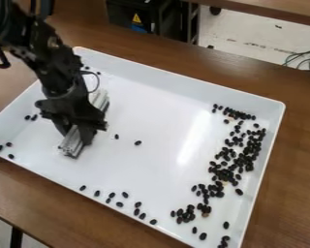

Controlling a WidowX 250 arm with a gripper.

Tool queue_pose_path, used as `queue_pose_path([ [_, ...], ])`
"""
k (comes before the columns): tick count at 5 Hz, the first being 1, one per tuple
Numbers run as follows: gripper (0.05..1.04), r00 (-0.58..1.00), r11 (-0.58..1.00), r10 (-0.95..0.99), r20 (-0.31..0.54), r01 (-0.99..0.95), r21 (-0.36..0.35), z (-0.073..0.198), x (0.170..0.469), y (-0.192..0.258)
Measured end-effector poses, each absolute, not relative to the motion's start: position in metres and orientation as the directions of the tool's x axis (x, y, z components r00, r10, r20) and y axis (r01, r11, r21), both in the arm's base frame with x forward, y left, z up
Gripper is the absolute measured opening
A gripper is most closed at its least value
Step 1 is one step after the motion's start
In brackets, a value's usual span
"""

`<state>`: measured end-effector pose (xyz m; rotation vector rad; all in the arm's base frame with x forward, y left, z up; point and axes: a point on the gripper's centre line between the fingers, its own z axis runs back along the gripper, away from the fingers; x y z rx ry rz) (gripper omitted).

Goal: Sweep into pile

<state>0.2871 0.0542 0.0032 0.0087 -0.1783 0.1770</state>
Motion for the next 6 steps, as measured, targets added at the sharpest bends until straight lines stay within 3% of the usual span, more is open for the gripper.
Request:
queue_pose_path([
  [2,1.001,0.974,0.986,0.164,0.154,-0.158,-0.05,0.011,0.281,0.049],
  [4,1.003,0.962,0.98,0.188,0.197,-0.197,0.028,0.053,0.277,0.035],
  [6,0.999,0.982,1.0,-0.014,0.19,0.018,-0.018,0.065,0.292,-0.048],
])
